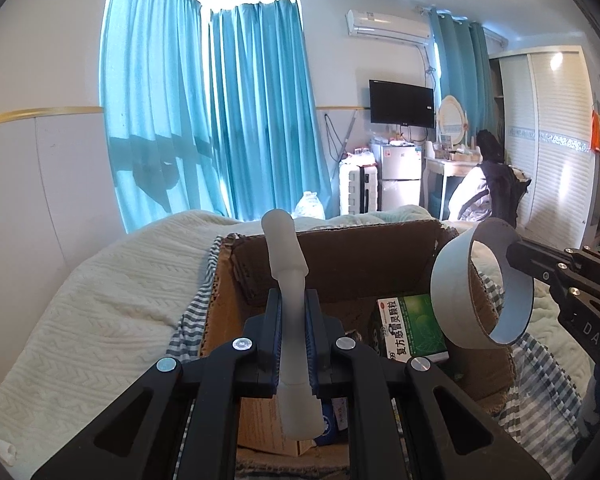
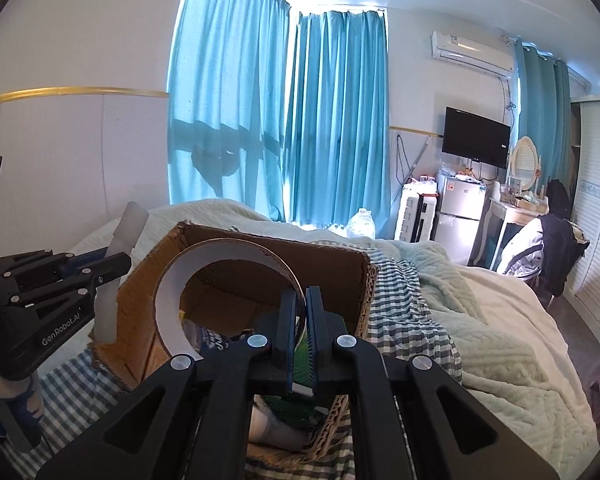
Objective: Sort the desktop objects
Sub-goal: 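Lift the white rod and tape roll and carry them over the box, then open both grippers to drop the rod and tape roll into the box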
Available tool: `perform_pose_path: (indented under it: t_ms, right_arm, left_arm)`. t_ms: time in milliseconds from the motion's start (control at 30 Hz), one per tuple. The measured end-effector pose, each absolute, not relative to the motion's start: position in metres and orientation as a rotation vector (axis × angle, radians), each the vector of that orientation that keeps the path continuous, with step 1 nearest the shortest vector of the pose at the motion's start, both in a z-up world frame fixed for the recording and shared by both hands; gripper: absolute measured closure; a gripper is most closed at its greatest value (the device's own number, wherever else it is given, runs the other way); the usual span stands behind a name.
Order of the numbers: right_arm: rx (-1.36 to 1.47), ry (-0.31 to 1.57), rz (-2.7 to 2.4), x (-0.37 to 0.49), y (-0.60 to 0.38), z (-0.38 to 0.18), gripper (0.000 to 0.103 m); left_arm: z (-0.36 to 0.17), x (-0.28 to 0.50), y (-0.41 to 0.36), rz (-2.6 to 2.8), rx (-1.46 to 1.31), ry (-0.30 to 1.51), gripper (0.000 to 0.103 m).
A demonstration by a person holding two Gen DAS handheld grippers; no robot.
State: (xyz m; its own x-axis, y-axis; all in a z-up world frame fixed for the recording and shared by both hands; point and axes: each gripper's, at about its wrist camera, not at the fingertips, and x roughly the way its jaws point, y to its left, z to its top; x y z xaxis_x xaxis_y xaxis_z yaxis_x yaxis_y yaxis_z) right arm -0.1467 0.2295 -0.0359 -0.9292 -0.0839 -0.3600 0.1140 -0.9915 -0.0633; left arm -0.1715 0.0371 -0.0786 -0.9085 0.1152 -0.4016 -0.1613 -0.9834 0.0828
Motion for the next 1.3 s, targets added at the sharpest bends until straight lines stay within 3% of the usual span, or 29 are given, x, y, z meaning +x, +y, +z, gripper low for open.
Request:
perform_pose_path:
  t_ms: [433,533,600,633,733,800,1033,1233,1300]
  right_arm:
    - [0.672,0.087,-2.935,-0.199,0.234,-0.066,0.098]
    - [0.712,0.096,-2.923,-0.207,0.232,-0.075,0.098]
    - [0.743,0.105,-2.918,-0.21,0.232,-0.08,0.097]
    - [0.746,0.124,-2.936,-0.209,0.23,-0.081,0.096]
    - [0.717,0.159,-2.966,-0.203,0.228,-0.082,0.079]
    - [0.709,0.133,-2.971,-0.2,0.23,-0.081,0.069]
    - [0.666,0.075,-2.982,-0.178,0.23,-0.064,0.067]
    - [0.585,0.018,-3.003,-0.146,0.225,-0.039,0.049]
    - [0.572,-0.008,-3.0,-0.132,0.223,-0.032,0.035]
  left_arm:
    - [-0.108,-0.235,0.054,2.901,-0.745,0.168,0.093]
    - [-0.116,-0.247,0.054,2.91,-0.783,0.168,0.088]
    - [-0.119,-0.249,0.054,2.914,-0.792,0.167,0.081]
    - [-0.119,-0.249,0.053,2.916,-0.786,0.162,0.072]
    - [-0.114,-0.24,0.05,2.95,-0.724,0.149,0.028]
    - [-0.107,-0.23,0.047,2.96,-0.676,0.143,0.026]
    - [-0.087,-0.207,0.033,2.976,-0.644,0.109,0.014]
    - [-0.065,-0.177,0.017,2.999,-0.589,0.059,0.002]
    - [-0.058,-0.167,0.01,3.009,-0.57,0.03,0.0]
